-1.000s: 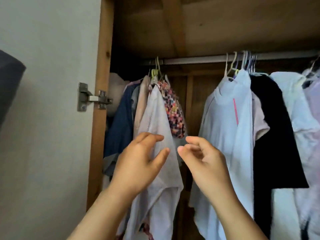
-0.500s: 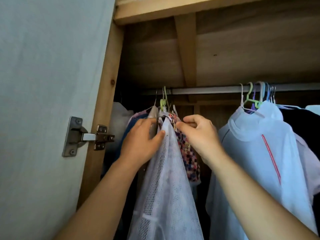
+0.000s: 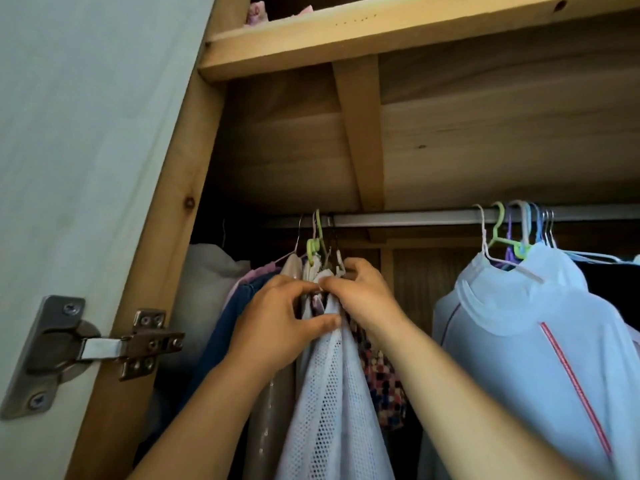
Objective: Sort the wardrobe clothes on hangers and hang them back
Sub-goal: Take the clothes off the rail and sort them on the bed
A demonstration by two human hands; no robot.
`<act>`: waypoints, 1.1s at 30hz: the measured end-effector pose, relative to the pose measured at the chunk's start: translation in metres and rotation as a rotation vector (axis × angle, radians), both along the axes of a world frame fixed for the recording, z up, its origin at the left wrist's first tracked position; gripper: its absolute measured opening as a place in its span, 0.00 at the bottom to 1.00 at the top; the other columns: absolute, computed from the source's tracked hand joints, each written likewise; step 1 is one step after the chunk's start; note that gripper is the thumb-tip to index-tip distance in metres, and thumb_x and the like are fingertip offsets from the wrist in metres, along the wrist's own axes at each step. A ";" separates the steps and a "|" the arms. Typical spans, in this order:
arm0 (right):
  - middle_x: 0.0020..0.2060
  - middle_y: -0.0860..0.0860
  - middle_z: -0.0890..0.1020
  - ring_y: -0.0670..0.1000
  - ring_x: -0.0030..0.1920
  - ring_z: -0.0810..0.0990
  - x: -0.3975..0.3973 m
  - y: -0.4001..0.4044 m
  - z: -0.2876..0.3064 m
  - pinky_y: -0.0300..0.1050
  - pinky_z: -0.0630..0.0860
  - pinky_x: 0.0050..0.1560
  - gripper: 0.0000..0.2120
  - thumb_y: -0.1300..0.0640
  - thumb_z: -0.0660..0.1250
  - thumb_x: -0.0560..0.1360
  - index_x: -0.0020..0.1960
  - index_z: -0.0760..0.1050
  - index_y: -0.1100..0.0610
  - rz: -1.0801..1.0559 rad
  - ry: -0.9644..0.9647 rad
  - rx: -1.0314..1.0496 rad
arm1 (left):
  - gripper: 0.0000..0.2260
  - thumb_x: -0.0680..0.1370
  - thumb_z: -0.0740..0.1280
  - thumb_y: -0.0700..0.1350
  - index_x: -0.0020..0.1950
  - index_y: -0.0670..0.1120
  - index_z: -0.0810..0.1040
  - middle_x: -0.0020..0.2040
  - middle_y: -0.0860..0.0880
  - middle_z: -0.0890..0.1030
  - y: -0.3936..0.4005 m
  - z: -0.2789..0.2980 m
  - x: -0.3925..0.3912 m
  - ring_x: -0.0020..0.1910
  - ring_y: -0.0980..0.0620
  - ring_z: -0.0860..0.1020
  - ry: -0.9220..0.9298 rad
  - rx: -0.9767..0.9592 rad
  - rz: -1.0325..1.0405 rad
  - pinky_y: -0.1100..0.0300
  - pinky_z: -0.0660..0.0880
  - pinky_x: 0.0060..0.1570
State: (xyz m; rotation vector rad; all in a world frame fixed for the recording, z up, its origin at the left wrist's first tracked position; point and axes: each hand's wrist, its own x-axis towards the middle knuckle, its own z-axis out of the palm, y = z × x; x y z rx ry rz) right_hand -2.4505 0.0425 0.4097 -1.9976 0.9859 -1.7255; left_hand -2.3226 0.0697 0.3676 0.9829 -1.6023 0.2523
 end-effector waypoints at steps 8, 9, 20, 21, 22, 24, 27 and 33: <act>0.42 0.46 0.78 0.49 0.47 0.79 -0.011 -0.019 -0.003 0.52 0.78 0.55 0.11 0.60 0.69 0.70 0.48 0.71 0.50 -0.046 -0.005 0.021 | 0.29 0.68 0.75 0.55 0.66 0.49 0.74 0.61 0.54 0.74 -0.003 -0.003 0.002 0.55 0.58 0.73 0.036 -0.030 -0.005 0.61 0.73 0.53; 0.43 0.47 0.78 0.49 0.47 0.79 -0.011 -0.021 -0.002 0.50 0.78 0.54 0.10 0.60 0.68 0.70 0.47 0.70 0.50 -0.083 0.021 0.028 | 0.28 0.68 0.75 0.54 0.66 0.49 0.74 0.60 0.54 0.74 -0.003 -0.005 0.003 0.55 0.58 0.73 0.044 -0.039 -0.010 0.62 0.72 0.53; 0.59 0.57 0.76 0.57 0.56 0.76 -0.026 -0.027 -0.004 0.43 0.71 0.49 0.21 0.57 0.64 0.75 0.66 0.67 0.59 -0.414 0.164 0.050 | 0.27 0.71 0.73 0.53 0.68 0.51 0.72 0.65 0.55 0.70 0.001 -0.009 0.001 0.62 0.54 0.71 0.009 -0.037 0.008 0.52 0.72 0.61; 0.58 0.57 0.76 0.56 0.53 0.76 -0.027 -0.030 -0.003 0.44 0.73 0.51 0.21 0.59 0.65 0.74 0.66 0.67 0.59 -0.351 0.110 0.076 | 0.26 0.71 0.73 0.54 0.68 0.52 0.72 0.65 0.55 0.70 0.001 -0.009 0.000 0.62 0.55 0.71 -0.002 -0.037 0.011 0.52 0.72 0.61; 0.57 0.57 0.76 0.55 0.51 0.76 -0.029 -0.031 -0.002 0.47 0.74 0.54 0.21 0.61 0.65 0.74 0.66 0.67 0.60 -0.275 0.056 0.115 | 0.26 0.71 0.72 0.54 0.67 0.53 0.72 0.65 0.56 0.70 0.001 -0.010 -0.001 0.62 0.55 0.71 -0.009 -0.039 0.012 0.52 0.72 0.60; 0.56 0.57 0.76 0.54 0.50 0.76 -0.031 -0.035 0.000 0.51 0.75 0.58 0.23 0.63 0.65 0.74 0.67 0.66 0.61 -0.187 0.010 0.172 | 0.26 0.71 0.72 0.55 0.67 0.53 0.72 0.65 0.57 0.70 0.001 -0.011 -0.003 0.61 0.56 0.71 -0.018 -0.046 0.012 0.54 0.72 0.60; 0.65 0.57 0.73 0.54 0.55 0.76 -0.037 -0.041 0.001 0.47 0.76 0.54 0.30 0.60 0.65 0.74 0.73 0.60 0.58 -0.237 0.081 0.157 | 0.26 0.72 0.71 0.55 0.68 0.54 0.71 0.64 0.57 0.70 -0.001 -0.014 -0.005 0.61 0.57 0.70 -0.022 -0.068 0.016 0.57 0.71 0.60; 0.58 0.54 0.76 0.49 0.49 0.78 -0.044 -0.044 -0.007 0.45 0.77 0.49 0.26 0.63 0.63 0.76 0.72 0.63 0.54 -0.107 -0.013 0.121 | 0.27 0.73 0.68 0.58 0.71 0.57 0.65 0.66 0.59 0.67 -0.008 -0.020 -0.014 0.65 0.59 0.66 -0.018 -0.141 0.061 0.63 0.66 0.62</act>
